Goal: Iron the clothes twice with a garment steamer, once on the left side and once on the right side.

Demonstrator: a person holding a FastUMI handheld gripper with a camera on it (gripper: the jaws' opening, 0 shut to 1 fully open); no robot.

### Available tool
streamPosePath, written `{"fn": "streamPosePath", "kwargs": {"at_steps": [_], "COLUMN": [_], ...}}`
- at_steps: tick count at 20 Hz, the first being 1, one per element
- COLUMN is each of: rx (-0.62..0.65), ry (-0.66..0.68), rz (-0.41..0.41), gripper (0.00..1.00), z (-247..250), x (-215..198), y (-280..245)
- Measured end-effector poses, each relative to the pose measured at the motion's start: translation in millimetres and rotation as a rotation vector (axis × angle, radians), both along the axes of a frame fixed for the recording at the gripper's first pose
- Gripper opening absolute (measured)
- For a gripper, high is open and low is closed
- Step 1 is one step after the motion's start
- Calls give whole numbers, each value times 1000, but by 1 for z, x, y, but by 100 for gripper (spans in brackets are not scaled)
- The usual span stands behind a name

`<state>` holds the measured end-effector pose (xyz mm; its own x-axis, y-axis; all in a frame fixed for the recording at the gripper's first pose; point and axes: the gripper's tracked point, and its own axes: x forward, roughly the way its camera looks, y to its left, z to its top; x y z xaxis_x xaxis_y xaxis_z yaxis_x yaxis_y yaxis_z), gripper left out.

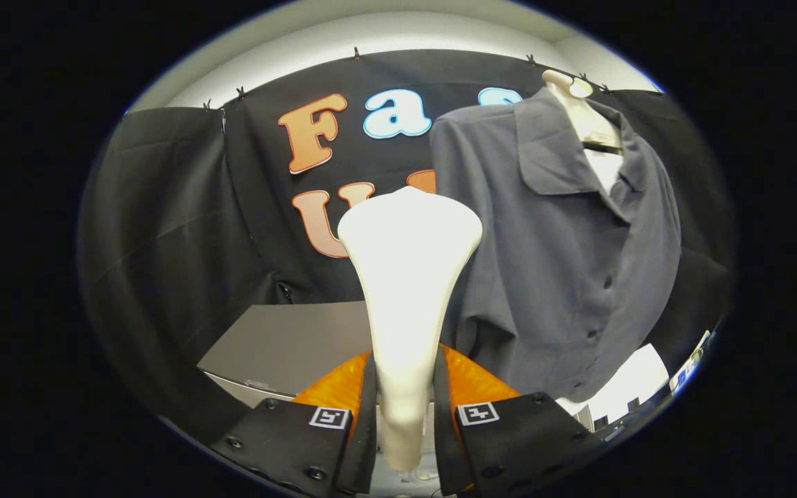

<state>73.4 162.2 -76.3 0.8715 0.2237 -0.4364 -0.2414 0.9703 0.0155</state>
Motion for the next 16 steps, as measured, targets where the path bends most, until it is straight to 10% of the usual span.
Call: {"fn": "streamPosePath", "kwargs": {"at_steps": [16], "rx": [-11], "ry": [-105], "rz": [-193], "gripper": [43], "z": [51], "x": [7], "y": [-115]}}
